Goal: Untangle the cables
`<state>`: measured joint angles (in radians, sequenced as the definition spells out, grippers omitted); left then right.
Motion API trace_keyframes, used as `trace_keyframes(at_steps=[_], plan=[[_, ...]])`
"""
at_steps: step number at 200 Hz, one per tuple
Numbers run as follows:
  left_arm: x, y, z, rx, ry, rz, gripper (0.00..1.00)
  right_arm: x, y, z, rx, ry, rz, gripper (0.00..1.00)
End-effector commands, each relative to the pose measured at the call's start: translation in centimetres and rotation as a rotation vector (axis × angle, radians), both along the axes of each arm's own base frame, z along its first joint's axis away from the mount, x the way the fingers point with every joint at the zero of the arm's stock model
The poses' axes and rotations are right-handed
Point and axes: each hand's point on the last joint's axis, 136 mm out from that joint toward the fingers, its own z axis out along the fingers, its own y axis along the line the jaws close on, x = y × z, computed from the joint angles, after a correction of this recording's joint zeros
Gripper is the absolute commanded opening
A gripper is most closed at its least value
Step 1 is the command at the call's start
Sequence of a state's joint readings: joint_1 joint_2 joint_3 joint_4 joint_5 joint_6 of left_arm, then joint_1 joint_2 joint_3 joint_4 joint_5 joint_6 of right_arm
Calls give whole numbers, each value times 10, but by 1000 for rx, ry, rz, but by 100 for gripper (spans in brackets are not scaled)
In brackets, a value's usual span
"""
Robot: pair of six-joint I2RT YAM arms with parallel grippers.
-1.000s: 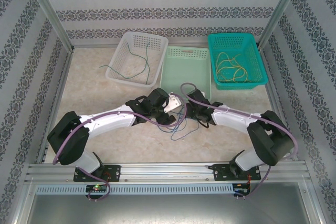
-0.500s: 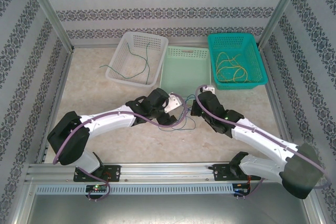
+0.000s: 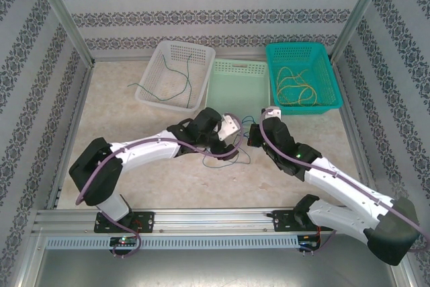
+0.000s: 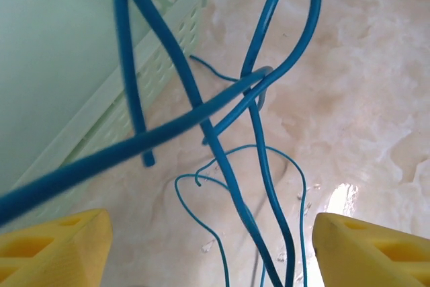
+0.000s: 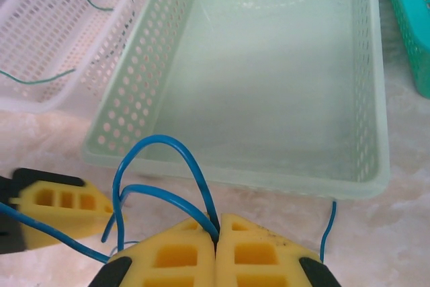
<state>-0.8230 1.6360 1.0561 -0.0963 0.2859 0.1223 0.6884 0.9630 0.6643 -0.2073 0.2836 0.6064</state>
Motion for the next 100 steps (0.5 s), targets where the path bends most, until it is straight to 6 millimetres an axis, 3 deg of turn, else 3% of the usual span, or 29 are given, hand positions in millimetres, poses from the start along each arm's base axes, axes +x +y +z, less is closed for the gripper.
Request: trace_keyframes(at_steps=[1,19,43,57,100], plan=[[6,-13,10,-41,16,1,76,0,11,15,71,-49,20,0],[11,-13,7,-16,18,16,68,-4,14,15,62,-50,46,0],[16,-9,8,-14,-1,50,32,-12,7,5,24,-31,55,0],[17,-5,10,-20,-18,74,18,-17,-5,-2,-5,-19,29,0],[20,9,10,-28,-26,133,15,-37,-48,-25,-134,51,-63,0]])
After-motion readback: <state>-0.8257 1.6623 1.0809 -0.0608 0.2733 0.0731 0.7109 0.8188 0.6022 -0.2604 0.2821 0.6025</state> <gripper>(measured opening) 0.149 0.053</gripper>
